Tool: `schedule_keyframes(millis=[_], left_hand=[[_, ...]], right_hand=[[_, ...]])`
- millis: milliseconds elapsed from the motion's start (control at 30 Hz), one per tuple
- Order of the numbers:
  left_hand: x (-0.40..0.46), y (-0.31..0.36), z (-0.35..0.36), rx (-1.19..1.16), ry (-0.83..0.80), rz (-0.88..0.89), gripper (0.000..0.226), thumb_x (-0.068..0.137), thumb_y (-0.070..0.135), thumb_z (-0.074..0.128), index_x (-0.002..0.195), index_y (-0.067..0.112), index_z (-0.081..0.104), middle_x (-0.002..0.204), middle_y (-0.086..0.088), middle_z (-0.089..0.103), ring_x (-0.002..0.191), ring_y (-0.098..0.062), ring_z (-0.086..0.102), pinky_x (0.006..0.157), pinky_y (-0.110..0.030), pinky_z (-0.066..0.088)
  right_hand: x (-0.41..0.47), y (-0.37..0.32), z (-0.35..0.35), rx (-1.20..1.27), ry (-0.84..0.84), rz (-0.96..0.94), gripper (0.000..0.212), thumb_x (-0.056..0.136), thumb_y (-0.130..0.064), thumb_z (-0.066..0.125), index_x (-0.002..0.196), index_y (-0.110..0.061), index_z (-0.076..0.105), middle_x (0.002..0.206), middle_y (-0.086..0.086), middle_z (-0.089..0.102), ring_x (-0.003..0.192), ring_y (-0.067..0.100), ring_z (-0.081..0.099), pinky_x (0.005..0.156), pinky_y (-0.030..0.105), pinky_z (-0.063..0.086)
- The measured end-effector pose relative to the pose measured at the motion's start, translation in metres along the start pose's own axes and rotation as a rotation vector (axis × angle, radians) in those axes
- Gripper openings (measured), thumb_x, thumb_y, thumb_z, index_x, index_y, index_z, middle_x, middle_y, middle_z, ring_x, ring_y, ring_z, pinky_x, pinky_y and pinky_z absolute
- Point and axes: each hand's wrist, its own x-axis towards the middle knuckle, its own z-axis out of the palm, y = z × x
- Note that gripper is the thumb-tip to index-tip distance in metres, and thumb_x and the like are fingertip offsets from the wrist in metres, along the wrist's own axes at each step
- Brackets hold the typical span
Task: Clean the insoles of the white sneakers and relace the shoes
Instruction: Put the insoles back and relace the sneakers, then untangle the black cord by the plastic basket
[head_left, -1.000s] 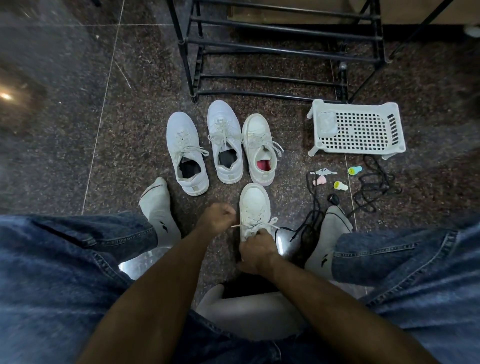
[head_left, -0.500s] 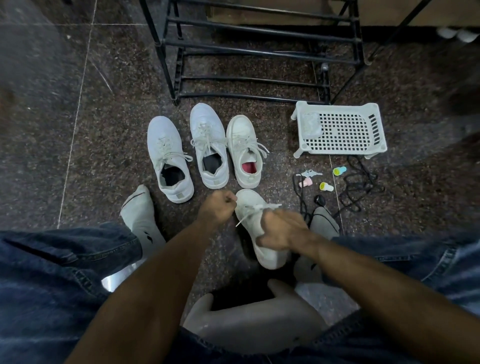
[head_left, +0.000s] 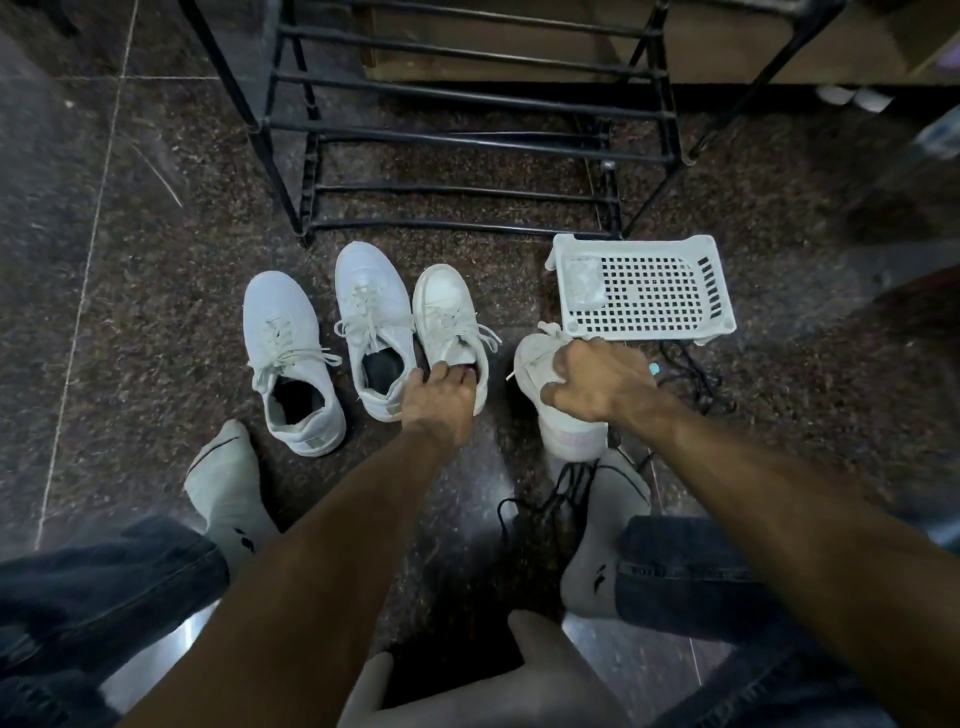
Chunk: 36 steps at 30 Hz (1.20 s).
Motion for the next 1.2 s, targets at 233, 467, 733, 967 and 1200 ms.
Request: schedule_keyframes(millis=[233, 467, 733, 967, 1200], left_hand=[[0.012, -0.001, 0.011, 0.030, -0.067, 0.063, 0.052, 0.091, 0.023, 0.049, 0.140, 0.012, 0.034, 0.146, -0.009, 0.043, 0.139, -0.024, 0.029, 0.102, -0.045, 0.034], [0.013, 0.000, 0.017, 0.104, -0.202, 0.068, 0.046, 0.090, 0.021, 0.053, 0.134, 0.012, 0.043, 0.132, -0.010, 0.056, 0.128, -0.027, 0.043, 0.099, -0.047, 0.039], [-0.010, 0.003, -0.005, 0.046, -0.148, 0.052, 0.040, 0.091, 0.027, 0.054, 0.129, 0.018, 0.047, 0.127, -0.007, 0.058, 0.118, -0.027, 0.055, 0.098, -0.042, 0.036], [-0.044, 0.006, -0.095, -0.073, -0.006, 0.026, 0.037, 0.085, 0.023, 0.051, 0.121, 0.014, 0.052, 0.126, -0.012, 0.057, 0.115, -0.034, 0.056, 0.088, -0.037, 0.042], [-0.096, 0.024, -0.204, -0.069, 0.289, 0.059, 0.025, 0.084, 0.016, 0.051, 0.108, 0.014, 0.054, 0.115, -0.012, 0.063, 0.104, -0.035, 0.060, 0.073, -0.034, 0.038]], right_hand=[[0.023, -0.006, 0.066, 0.020, 0.044, -0.110, 0.032, 0.096, -0.036, 0.041, 0.115, -0.012, 0.047, 0.113, 0.013, 0.062, 0.097, 0.033, 0.061, 0.073, 0.037, 0.046], [0.029, -0.026, 0.128, 0.007, -0.025, -0.110, 0.040, 0.094, -0.031, 0.052, 0.126, -0.009, 0.045, 0.130, 0.012, 0.055, 0.129, 0.028, 0.039, 0.096, 0.038, 0.039], [0.030, -0.020, 0.081, 0.017, 0.021, -0.143, 0.030, 0.091, -0.032, 0.049, 0.115, -0.014, 0.055, 0.115, 0.014, 0.061, 0.103, 0.031, 0.059, 0.083, 0.036, 0.046], [-0.003, -0.006, -0.015, 0.064, 0.046, -0.180, 0.029, 0.086, -0.036, 0.058, 0.108, -0.017, 0.059, 0.119, 0.014, 0.062, 0.112, 0.033, 0.057, 0.085, 0.033, 0.043], [-0.074, 0.021, -0.123, 0.034, 0.282, -0.194, 0.032, 0.084, -0.047, 0.062, 0.077, -0.018, 0.049, 0.100, 0.003, 0.063, 0.102, 0.030, 0.058, 0.075, 0.033, 0.037]])
